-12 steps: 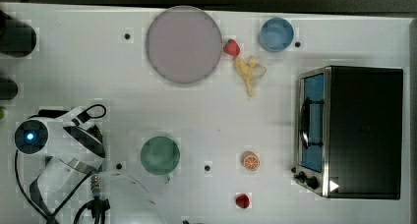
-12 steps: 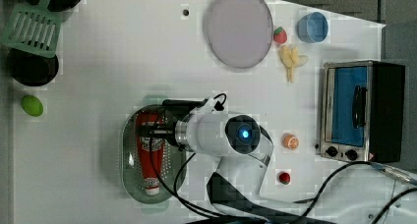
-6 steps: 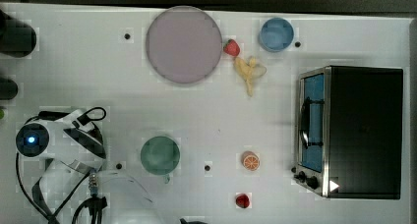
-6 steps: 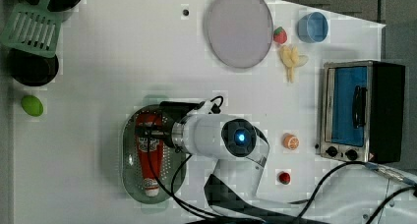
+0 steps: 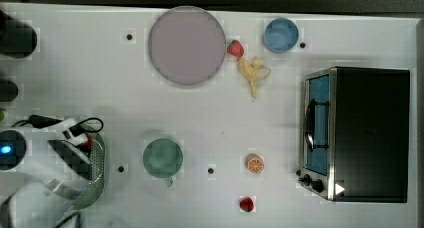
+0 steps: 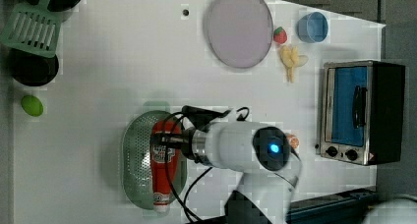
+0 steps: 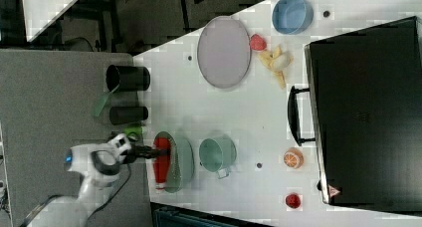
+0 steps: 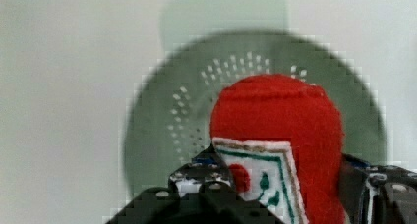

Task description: Pick ketchup from strainer and place it on the table

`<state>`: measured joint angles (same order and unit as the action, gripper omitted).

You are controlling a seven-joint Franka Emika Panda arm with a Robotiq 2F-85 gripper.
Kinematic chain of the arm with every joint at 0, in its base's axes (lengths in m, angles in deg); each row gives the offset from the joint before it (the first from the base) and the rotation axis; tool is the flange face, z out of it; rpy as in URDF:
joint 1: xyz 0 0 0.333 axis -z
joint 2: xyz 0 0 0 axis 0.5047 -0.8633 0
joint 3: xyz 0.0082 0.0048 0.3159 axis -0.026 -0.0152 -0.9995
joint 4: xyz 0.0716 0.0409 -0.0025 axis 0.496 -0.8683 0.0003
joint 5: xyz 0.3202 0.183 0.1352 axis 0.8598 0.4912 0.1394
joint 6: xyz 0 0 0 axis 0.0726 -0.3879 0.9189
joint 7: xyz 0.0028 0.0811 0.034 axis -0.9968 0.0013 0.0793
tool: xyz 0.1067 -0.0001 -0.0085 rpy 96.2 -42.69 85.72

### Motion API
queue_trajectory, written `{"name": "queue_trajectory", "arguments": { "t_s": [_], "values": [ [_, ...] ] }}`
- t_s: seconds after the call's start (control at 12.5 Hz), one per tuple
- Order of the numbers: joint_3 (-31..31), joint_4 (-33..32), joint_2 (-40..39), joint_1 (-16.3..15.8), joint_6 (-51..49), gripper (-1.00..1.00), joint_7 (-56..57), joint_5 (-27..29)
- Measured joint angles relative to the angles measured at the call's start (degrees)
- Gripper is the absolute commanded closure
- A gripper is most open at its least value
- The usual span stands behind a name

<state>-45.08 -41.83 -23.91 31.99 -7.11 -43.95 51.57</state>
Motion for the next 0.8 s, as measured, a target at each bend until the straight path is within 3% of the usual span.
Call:
{"name": "queue_trajectory", "arguments": {
  "t_s": [0.32,0.56,0.8],
  "values": [
    [-3.53,4.36,13.07,3.68,-6.32,-0.18,3.69,7.29],
    [-4.28,10.35,14.06,6.25,-16.28,-0.18,11.04,13.7],
    [-2.43,13.88,13.18,10.17,-23.85,-0.18,19.04,14.41]
  ]
}}
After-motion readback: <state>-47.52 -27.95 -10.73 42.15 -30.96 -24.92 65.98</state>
